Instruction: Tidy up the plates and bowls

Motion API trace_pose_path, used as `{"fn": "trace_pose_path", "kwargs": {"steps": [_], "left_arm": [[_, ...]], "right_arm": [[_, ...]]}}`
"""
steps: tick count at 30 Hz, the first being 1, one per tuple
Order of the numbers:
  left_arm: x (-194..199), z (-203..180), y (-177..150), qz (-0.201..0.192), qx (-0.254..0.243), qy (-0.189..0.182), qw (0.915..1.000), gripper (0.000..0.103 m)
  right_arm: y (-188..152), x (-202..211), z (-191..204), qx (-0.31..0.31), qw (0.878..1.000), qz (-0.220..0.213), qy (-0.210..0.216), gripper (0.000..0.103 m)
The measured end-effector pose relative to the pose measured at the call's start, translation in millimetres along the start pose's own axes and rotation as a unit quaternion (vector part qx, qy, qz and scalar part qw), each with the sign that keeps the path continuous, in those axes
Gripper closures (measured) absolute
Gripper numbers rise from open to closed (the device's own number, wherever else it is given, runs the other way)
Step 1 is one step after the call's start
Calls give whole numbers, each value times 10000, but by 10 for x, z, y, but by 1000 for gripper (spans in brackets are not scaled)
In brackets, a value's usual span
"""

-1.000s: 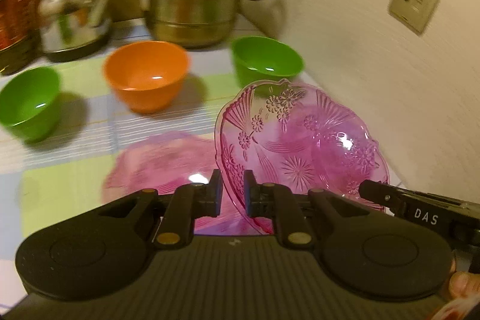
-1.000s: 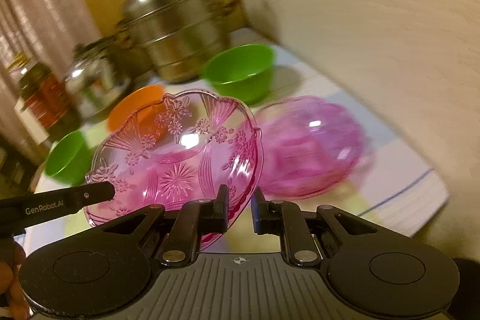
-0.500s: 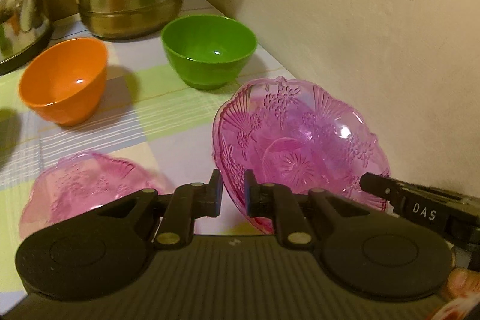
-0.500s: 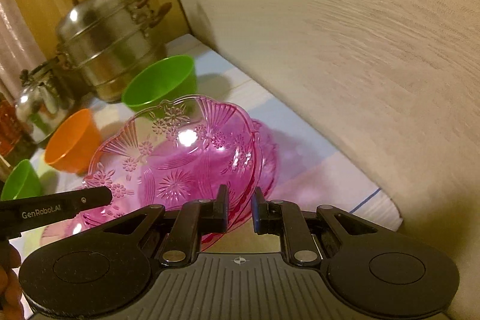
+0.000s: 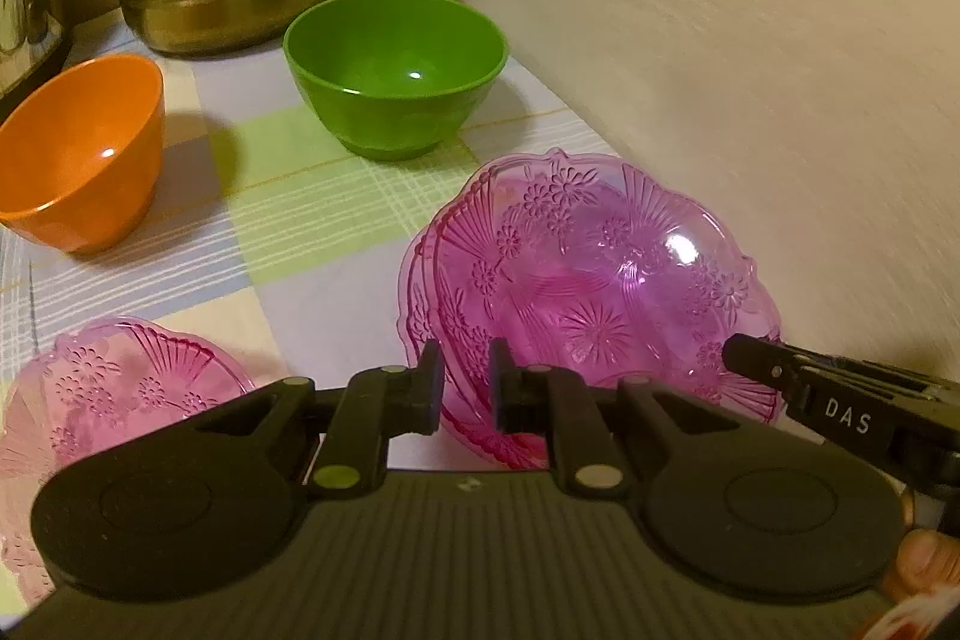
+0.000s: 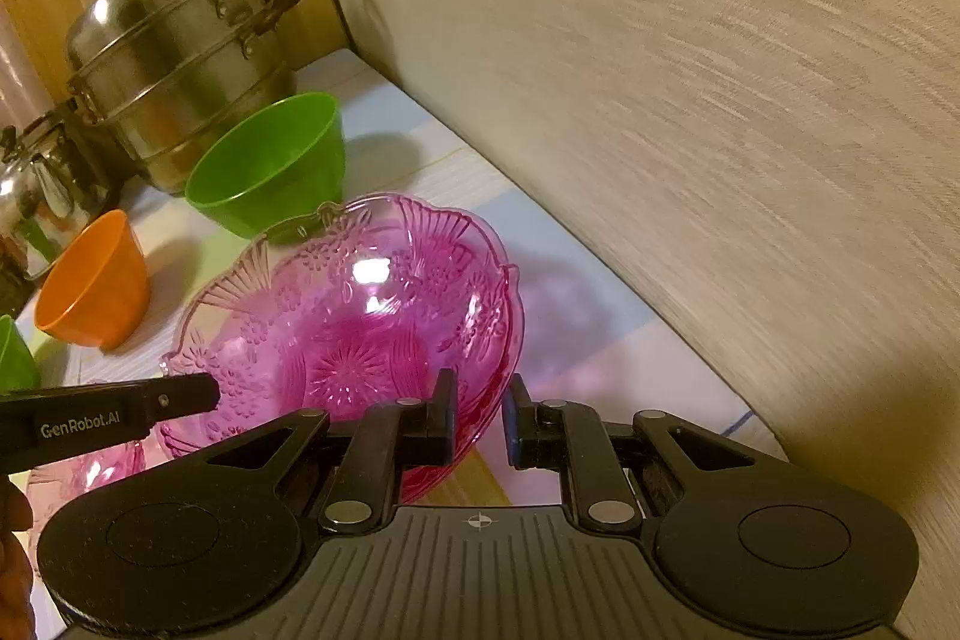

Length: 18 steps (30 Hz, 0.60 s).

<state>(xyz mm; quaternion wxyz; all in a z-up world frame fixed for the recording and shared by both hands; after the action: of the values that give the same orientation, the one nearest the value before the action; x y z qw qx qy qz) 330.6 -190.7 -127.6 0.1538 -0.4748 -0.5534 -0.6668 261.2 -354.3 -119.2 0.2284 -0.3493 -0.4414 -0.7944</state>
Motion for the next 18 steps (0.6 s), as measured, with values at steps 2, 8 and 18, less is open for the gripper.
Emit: {"fn": "trace_pose_path", "kwargs": {"steps": [2, 8, 18], "left_arm": [[-16, 0, 0, 6, -4, 12, 10000, 89], [-45, 16, -6, 2, -17, 40, 10000, 89], [-85, 23, -12, 26, -340, 385, 9987, 84]], "right_arm": [[14, -30, 9, 9, 10000, 3, -2, 88], [-4, -64, 18, 129, 9999, -29, -52, 88], [2, -109, 45, 347, 9993, -48, -93, 87]]}}
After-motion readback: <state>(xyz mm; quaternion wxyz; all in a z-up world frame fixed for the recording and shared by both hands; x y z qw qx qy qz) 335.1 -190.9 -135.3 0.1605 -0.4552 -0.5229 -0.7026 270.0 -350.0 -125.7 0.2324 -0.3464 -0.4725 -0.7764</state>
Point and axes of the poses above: each gripper's, at about its wrist camera, not at the fingertips, and x roughly against the way its jaws point, z to its left, y to its top, the point moved 7 cm from there along -x, roughly the way its jaws point, and after that the axes turned 11 degrees about -x, right-handed, at the moved point
